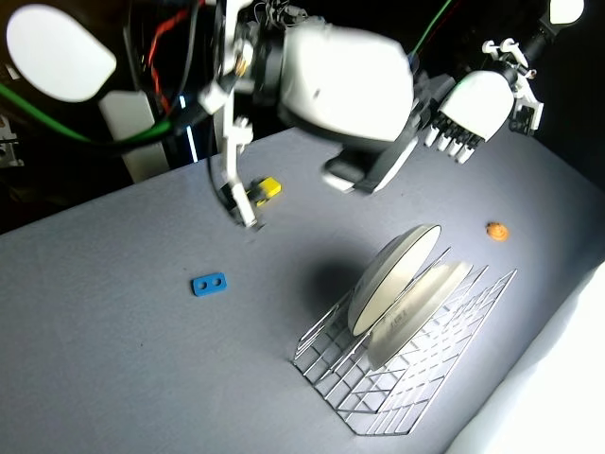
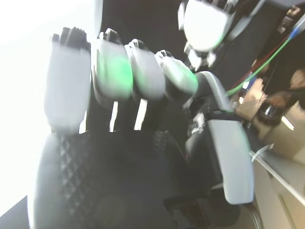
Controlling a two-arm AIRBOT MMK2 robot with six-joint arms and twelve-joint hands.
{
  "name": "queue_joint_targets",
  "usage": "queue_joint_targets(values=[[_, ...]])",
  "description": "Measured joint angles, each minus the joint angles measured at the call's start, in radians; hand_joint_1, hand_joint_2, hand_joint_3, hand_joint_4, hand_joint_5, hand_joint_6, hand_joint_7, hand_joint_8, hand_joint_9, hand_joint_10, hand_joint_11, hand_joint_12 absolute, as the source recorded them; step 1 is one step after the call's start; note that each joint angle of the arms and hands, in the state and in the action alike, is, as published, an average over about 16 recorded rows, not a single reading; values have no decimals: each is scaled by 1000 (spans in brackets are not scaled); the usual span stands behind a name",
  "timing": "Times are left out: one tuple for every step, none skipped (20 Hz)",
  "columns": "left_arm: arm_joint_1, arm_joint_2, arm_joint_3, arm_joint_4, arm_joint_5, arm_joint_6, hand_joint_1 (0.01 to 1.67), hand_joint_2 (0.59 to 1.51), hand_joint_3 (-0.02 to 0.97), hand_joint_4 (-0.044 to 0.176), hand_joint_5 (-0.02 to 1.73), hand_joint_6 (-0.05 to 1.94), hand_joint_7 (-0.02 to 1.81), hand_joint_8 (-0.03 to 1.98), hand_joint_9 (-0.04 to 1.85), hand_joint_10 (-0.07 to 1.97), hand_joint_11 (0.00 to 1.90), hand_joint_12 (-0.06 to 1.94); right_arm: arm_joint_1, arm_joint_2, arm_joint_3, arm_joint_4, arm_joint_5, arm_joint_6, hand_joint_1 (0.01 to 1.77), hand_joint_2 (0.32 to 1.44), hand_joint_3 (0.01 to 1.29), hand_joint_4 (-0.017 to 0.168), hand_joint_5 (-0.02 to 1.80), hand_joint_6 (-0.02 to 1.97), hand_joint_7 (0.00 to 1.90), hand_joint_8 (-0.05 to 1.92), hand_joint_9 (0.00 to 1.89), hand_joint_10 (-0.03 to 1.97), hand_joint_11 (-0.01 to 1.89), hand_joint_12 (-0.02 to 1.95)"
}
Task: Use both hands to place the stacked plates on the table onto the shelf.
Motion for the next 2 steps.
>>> queue_joint_targets(values=[[-3,2,-4,3,-1,2,550,1226,0,82,1104,1581,1246,1656,1260,1705,1161,1889,-3,2,0,1,-2,0,347,1318,12,59,1247,1692,1369,1611,1391,1766,1464,1855],[-7,4,-7,5,-1,3,589,1226,-1,91,1145,1702,1288,1778,1318,1824,1236,1914,-6,3,0,2,-3,0,327,1331,12,66,1277,1777,1383,1736,1426,1844,1539,1888]])
